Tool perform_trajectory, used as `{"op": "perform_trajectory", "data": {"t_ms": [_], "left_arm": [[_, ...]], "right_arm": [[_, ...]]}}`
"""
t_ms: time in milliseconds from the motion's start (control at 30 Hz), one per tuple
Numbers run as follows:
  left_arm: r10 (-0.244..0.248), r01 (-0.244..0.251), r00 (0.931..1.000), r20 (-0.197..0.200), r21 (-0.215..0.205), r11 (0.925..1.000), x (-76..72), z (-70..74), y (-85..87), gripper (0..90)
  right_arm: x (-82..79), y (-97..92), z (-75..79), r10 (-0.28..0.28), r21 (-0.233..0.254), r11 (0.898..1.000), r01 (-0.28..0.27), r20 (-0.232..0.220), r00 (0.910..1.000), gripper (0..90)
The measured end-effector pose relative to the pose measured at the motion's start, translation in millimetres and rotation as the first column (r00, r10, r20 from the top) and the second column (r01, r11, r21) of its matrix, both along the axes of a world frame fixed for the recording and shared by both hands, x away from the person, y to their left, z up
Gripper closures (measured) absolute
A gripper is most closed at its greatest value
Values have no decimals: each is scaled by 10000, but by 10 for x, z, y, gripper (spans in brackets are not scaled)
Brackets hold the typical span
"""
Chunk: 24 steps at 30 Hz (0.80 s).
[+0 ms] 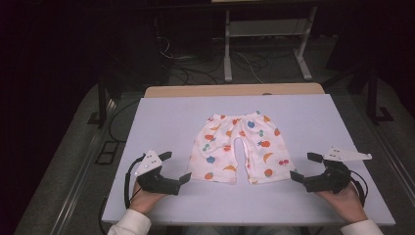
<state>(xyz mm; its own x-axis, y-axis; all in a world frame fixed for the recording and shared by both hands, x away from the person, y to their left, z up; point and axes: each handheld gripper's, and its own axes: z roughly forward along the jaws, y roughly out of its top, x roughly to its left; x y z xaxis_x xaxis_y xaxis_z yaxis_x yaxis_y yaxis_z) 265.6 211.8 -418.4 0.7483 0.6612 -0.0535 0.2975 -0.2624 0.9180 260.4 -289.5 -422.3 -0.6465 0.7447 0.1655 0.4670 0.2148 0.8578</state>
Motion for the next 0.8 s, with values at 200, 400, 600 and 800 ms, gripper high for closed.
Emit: {"op": "perform_trajectory", "data": {"t_ms": [200, 400, 600, 800], "left_arm": [[33, -33, 10000, -9, 1, 10000, 2, 1, -4, 0], [54, -54, 10000, -28, -9, 10000, 7, 1, -1, 0], [62, -62, 10000, -37, 7, 10000, 8, 1, -4, 0], [12, -12, 10000, -58, -11, 10000, 5, 2, -15, 0]], "right_arm": [[-7, -3, 2, -22, -26, 10000, 22, 5, 10000, 0], [-7, -4, 4, -42, -10, 10000, 42, 8, 10000, 0], [-7, -5, 6, -38, -17, 10000, 38, 44, 10000, 0], [-11, 2, 10, -40, -45, 10000, 40, 40, 10000, 0]]}}
